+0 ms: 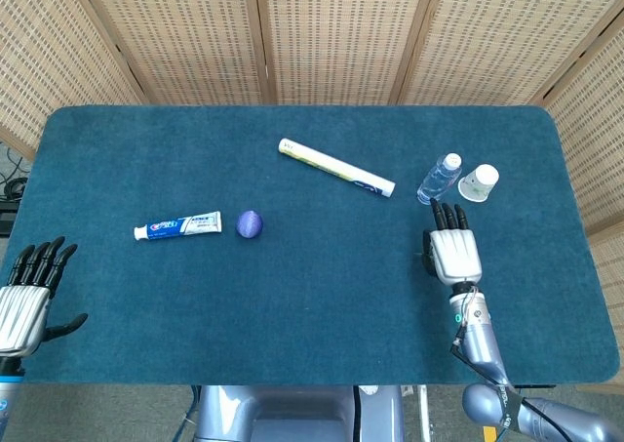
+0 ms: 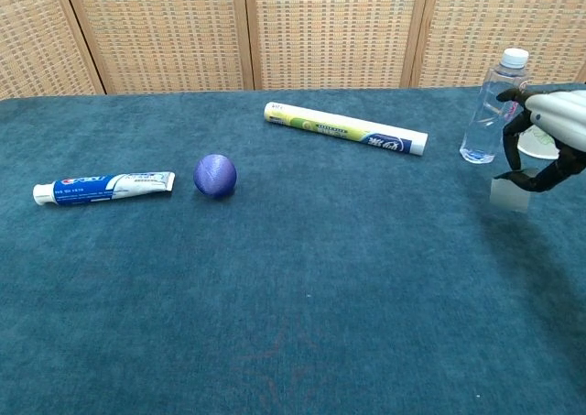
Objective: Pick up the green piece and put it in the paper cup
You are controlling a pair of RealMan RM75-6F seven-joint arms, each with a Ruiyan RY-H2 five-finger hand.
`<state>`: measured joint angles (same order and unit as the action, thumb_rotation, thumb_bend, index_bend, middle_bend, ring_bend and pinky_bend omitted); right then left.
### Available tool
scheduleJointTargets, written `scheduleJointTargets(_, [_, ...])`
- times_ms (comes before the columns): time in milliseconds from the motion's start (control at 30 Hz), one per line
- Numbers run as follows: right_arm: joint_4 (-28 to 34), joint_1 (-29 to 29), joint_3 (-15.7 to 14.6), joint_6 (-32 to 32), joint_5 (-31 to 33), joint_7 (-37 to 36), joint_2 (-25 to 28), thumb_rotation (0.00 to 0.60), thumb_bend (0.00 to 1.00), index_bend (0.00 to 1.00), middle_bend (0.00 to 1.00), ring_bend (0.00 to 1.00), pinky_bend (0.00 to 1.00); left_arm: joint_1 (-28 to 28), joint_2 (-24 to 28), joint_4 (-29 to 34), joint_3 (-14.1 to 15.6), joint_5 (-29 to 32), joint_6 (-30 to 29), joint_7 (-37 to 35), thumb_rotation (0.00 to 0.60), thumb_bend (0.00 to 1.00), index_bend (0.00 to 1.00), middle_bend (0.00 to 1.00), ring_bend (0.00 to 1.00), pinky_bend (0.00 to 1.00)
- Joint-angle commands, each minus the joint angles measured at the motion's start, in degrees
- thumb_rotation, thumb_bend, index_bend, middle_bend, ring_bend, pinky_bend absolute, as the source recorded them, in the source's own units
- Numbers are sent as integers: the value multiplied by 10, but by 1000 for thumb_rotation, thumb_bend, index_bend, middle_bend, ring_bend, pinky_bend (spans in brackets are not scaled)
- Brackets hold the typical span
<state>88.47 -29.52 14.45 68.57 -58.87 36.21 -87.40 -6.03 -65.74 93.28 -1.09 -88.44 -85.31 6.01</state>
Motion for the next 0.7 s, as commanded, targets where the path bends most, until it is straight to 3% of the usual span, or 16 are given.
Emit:
scheduleJointTargets(33, [27,2,5,22,-12,4,21,600,440,610,26,0,0,0,1,0,0,0,-1,-1,600,76,0,0,0,0])
scheduleJointTargets(300, [99,42,-16,66,-38,-19,82,600,423,578,3,0,0,1,3,1,1,-4,-4,-6,600,75,0,0,0,0])
scheduleJointTargets(467, [132,93,-55,107,-86,-72,125,600,337,364,0,0,0,2,4,3,3,-10,-6,-7,600,75,0,0,0,0])
scheduleJointTargets(700, [150,159,-114,163,-163,-141,173,600,200,157,0,0,0,5,5,9,6,-18,-13,-1,600,75,0,0,0,0])
